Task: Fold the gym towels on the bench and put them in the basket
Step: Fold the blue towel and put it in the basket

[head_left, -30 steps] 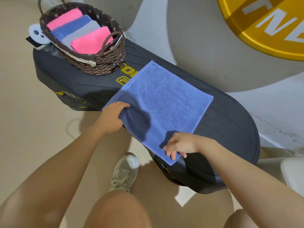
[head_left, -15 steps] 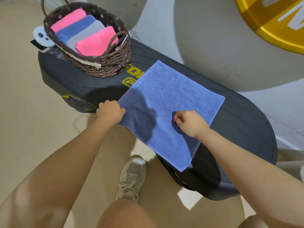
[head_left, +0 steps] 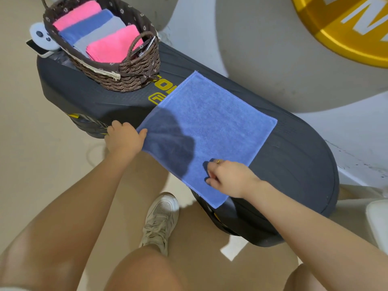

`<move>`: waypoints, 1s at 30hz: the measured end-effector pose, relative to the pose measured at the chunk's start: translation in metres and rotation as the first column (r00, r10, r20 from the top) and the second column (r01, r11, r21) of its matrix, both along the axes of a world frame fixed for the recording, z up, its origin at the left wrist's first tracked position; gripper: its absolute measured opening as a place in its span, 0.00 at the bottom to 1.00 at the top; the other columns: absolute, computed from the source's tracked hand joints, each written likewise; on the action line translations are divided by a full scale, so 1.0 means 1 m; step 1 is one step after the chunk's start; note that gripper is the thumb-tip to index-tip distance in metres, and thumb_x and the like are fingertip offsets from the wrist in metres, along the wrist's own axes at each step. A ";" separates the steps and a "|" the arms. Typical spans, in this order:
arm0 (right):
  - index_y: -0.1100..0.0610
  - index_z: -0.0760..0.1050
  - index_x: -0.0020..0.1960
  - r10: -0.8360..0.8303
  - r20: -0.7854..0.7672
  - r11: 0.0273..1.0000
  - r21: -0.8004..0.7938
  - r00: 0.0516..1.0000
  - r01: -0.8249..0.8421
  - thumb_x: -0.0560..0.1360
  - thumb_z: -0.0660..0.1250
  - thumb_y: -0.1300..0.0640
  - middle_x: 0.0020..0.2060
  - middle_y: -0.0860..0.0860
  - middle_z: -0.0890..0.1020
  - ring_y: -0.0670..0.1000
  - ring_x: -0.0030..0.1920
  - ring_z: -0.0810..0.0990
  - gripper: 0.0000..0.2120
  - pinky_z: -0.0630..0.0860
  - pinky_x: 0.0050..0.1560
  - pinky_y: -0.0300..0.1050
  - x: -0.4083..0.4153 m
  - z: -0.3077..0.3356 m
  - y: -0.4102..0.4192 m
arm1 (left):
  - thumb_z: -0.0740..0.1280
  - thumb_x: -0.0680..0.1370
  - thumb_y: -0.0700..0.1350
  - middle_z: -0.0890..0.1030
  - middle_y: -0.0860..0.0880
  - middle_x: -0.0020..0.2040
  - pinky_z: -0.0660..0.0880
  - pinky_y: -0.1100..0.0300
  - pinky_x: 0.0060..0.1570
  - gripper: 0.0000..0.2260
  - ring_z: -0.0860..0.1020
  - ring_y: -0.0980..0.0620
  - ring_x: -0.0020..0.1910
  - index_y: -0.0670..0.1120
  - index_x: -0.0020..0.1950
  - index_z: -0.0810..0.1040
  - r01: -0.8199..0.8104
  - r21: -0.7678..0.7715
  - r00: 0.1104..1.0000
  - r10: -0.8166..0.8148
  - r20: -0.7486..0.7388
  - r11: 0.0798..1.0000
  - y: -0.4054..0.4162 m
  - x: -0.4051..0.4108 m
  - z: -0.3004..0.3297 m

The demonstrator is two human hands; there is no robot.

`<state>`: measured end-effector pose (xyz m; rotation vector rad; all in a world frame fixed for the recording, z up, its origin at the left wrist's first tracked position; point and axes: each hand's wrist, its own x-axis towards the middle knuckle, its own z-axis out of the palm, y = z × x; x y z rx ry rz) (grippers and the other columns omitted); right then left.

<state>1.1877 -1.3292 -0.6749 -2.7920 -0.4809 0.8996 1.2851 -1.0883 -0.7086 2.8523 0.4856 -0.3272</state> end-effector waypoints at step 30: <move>0.58 0.73 0.37 -0.589 -0.589 0.219 0.542 0.553 0.811 0.74 0.52 0.75 0.35 0.52 0.68 0.48 0.34 0.69 0.17 0.78 0.33 0.35 -0.001 0.016 -0.080 | 0.65 0.76 0.37 0.72 0.47 0.37 0.73 0.69 0.30 0.05 0.71 0.55 0.33 0.43 0.40 0.75 -0.344 -0.864 0.906 0.372 -0.202 0.369 -0.020 0.013 0.056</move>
